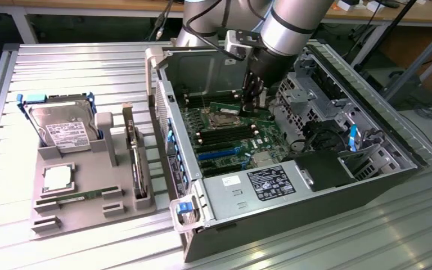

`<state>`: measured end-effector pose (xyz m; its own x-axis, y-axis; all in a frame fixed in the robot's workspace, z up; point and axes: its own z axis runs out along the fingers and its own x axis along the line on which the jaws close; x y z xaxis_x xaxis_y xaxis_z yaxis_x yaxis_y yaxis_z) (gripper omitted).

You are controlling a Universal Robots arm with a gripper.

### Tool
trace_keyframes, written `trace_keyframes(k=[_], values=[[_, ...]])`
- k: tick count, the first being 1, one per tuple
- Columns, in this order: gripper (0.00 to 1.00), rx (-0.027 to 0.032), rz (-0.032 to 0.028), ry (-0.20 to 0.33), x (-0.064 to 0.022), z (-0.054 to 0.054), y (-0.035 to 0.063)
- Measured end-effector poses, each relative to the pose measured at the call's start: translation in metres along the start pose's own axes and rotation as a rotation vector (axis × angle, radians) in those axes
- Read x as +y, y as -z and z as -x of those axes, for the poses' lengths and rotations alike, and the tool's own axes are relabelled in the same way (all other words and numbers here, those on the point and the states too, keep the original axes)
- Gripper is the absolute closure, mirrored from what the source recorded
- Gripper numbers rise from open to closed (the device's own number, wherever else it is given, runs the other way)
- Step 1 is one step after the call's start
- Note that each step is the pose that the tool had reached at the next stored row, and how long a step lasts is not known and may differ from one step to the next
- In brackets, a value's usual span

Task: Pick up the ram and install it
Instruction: 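Insert the ram into the slot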

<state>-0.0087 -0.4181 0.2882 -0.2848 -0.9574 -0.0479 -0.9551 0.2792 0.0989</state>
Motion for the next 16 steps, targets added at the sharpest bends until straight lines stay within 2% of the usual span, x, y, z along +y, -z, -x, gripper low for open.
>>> trace_keyframes(k=[9,13,15,16], values=[[0.85,0.0011,0.0006,0.012,0.0,0.0,-0.0001],[0.85,0.0165,0.008,0.166,0.0,0.0,-0.0001],[0.85,0.0208,0.0101,0.209,0.0,-0.0001,0.0],[0.85,0.0208,0.0101,0.209,0.0,0.0,0.0]])
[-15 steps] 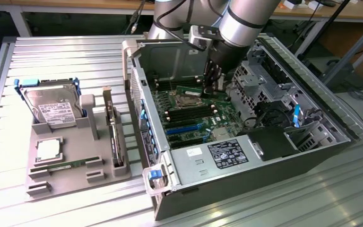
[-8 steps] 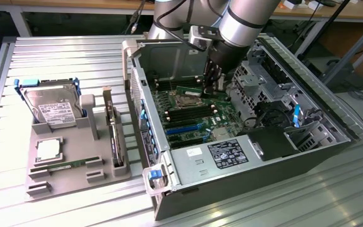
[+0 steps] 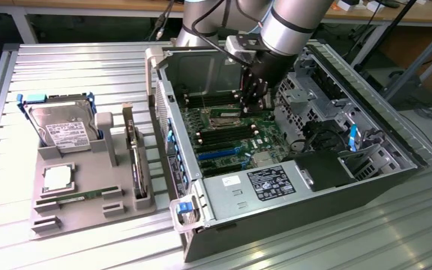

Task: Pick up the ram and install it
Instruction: 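Insert the ram into the slot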

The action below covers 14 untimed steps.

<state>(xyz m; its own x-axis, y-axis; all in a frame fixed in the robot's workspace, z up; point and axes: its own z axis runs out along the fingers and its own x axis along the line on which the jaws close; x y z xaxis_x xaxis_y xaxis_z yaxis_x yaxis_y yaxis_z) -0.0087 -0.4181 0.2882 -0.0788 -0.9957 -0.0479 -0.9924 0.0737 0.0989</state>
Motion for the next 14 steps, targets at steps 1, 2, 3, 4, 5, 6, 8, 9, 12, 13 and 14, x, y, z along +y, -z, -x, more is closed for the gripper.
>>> trace_keyframes(k=[1,2,3,4,5,6,8,9,12,13,14], values=[[0.85,0.0012,0.0007,0.015,0.0,0.0,-0.0002],[0.85,0.0049,0.0024,0.051,0.0,0.0,-0.0002],[0.85,0.0075,0.0036,0.077,0.0,0.0,-0.0002],[0.85,0.0088,0.0042,0.088,-0.0001,0.0,-0.0012],[0.85,0.0089,0.0042,0.088,-0.0003,0.0,-0.0043],[0.85,0.0088,0.0041,0.087,-0.0005,0.002,-0.0095],[0.85,0.0121,0.0022,0.087,0.0027,0.007,-0.0129],[0.85,0.0147,0.0014,0.087,0.0045,0.008,-0.014],[0.85,0.0175,0.0005,0.088,0.0052,0.008,-0.0147],[0.85,0.0178,-0.0027,0.09,0.0052,0.008,-0.0146],[0.85,0.0173,-0.0348,0.096,0.0052,0.008,-0.0146]])
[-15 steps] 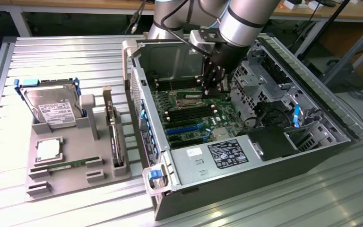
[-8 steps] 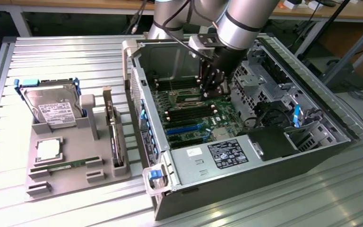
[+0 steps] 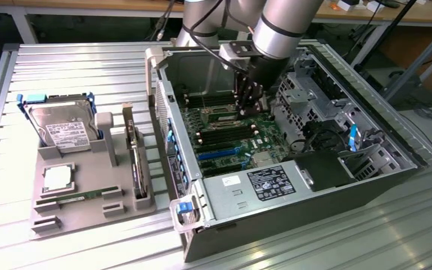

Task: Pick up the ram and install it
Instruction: 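Insert the ram into the slot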

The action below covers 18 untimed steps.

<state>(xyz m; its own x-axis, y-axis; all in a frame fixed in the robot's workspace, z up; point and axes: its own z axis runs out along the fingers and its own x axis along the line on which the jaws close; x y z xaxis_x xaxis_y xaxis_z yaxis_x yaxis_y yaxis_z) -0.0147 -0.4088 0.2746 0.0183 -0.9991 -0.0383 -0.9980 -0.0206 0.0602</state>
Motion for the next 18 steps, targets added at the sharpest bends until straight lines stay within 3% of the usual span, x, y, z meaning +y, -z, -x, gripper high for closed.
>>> trace_keyframes(k=[1,2,5,7,8,9,10,14,18], values=[[0.85,0.0006,-0.0314,0.004,0.0004,0.0,-0.0002],[0.85,0.0006,-0.0318,0.004,0.0004,0.0,-0.0002],[0.85,0.0038,-0.0316,0.004,0.0112,0.0,-0.0014],[0.85,0.0039,-0.0316,0.004,0.0121,0.0,-0.0047],[0.85,0.0041,-0.0302,0.003,0.0119,0.0,-0.0083],[0.85,0.0033,-0.0061,-0.003,0.0118,0.0,-0.0107],[0.85,0.0031,0.0052,-0.004,0.0118,0.0,-0.0109],[0.85,0.0027,0.0052,-0.004,0.0079,0.0,-0.0117],[0.85,0.0031,0.0053,-0.003,0.006,-0.006,-0.0275]])
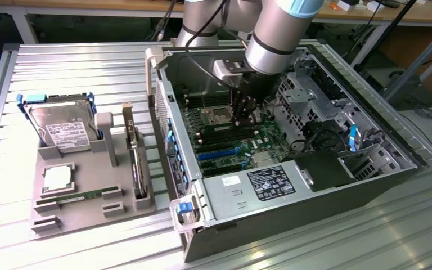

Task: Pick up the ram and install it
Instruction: 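Insert the ram into the slot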

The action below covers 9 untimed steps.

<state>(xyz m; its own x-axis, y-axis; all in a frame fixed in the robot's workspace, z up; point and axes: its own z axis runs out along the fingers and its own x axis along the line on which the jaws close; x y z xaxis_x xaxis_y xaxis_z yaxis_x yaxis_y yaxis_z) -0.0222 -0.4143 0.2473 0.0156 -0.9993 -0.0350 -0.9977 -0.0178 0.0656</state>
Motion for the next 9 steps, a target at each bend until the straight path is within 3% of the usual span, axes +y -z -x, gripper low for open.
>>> trace_keyframes(k=[2,9], values=[[0.85,0.0018,0.0007,0.015,-0.0038,0.0,-0.0058],[0.85,0.0028,0.001,0.026,-0.0045,-0.001,-0.0152]])
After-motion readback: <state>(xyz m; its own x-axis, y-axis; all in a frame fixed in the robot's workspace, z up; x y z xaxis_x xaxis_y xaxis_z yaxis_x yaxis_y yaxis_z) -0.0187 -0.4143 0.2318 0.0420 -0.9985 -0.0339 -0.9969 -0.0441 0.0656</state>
